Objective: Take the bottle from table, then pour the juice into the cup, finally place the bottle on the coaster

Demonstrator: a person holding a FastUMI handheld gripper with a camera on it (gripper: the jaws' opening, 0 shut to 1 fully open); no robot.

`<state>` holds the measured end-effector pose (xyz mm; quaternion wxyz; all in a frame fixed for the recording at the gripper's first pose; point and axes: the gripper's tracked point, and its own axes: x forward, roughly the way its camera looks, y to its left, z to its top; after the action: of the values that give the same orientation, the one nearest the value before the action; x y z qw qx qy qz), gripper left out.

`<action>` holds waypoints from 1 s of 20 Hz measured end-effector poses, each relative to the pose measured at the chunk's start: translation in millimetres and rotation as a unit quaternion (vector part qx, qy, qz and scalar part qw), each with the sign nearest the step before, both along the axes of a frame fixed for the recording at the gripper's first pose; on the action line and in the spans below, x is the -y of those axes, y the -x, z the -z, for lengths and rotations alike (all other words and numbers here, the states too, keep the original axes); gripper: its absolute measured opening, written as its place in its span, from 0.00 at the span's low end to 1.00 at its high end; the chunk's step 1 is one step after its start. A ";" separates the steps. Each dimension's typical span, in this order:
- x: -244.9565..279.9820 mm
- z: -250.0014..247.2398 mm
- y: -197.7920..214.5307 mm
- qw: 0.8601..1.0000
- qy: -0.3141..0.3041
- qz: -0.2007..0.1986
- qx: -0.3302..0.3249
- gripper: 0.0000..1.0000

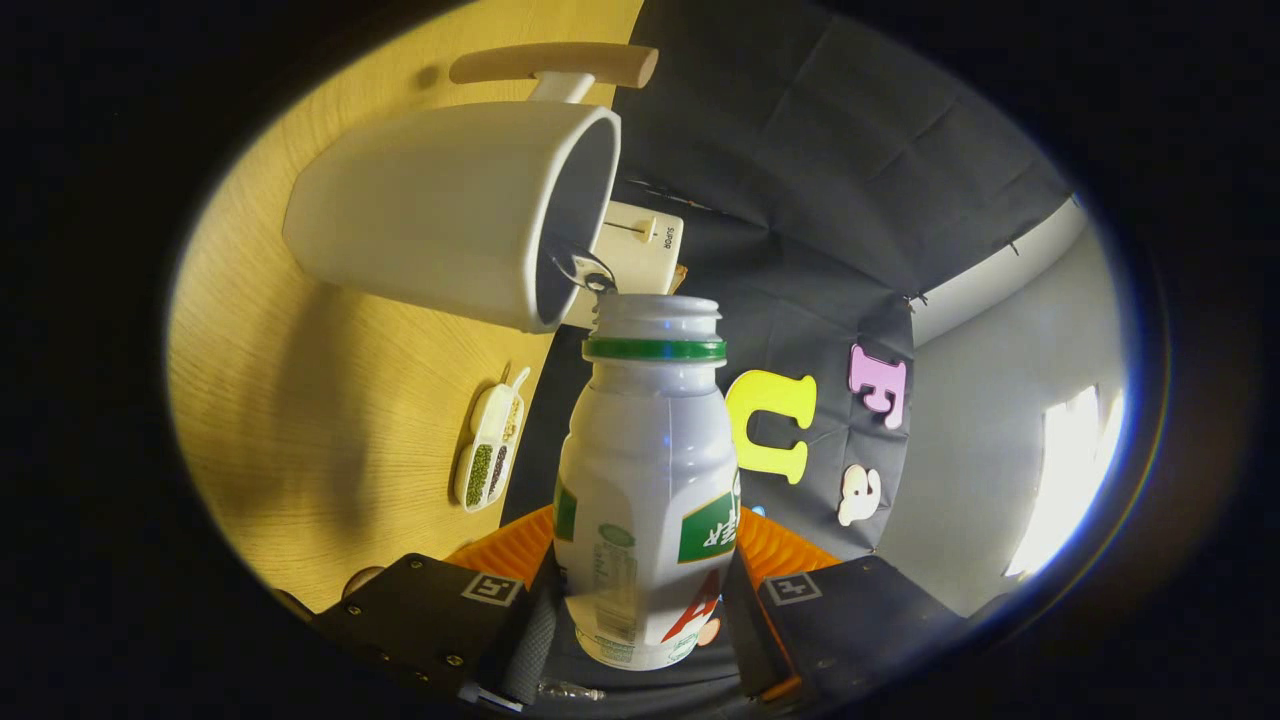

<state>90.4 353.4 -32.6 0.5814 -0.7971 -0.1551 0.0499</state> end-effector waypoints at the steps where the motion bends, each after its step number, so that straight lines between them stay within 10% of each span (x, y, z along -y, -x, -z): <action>1: -0.5 -0.8 0.2 1.000 0.002 0.000 0.001 0.73; 20: -6.5 -12.9 5.6 0.999 0.035 0.001 0.039 0.73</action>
<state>84.8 359.9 -19.7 0.5463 -0.8187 -0.1752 0.0234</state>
